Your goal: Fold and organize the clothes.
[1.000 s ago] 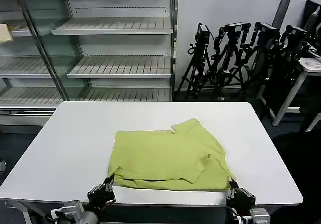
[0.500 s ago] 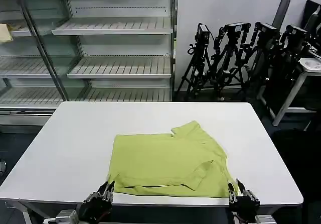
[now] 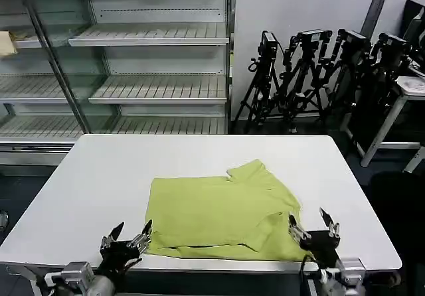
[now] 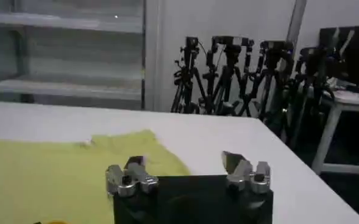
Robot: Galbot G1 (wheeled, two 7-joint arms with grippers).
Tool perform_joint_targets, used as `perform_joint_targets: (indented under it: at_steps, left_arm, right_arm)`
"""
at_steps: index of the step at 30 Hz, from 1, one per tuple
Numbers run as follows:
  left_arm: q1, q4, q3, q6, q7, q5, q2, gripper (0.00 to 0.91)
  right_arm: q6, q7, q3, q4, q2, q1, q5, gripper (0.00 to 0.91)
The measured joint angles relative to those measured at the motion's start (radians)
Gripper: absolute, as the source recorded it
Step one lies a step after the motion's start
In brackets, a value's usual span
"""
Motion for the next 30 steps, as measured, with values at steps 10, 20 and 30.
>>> perform_joint_targets:
  at_steps: [10,20,30]
  left_arm:
    - [-0.25,0.207,0.06,0.011,-0.05,-0.078,0.078,0.907]
    - [-0.479,0.425,0.149,0.015,-0.074,-0.133,0.134,0.907]
    - [-0.644,0.603,0.249,0.016,-0.084,-0.136,0.136,0.907]
  right_arm:
    - [-0.048,0.032,-0.137,-0.261,0.023,0.341,0.029,0.907]
    - [-0.068,0.051,-0.233,-0.528,0.069,0.602,0.03,0.907]
    - [-0.076,0.057,-0.276,-0.748,0.11,0.764,0.044,0.907]
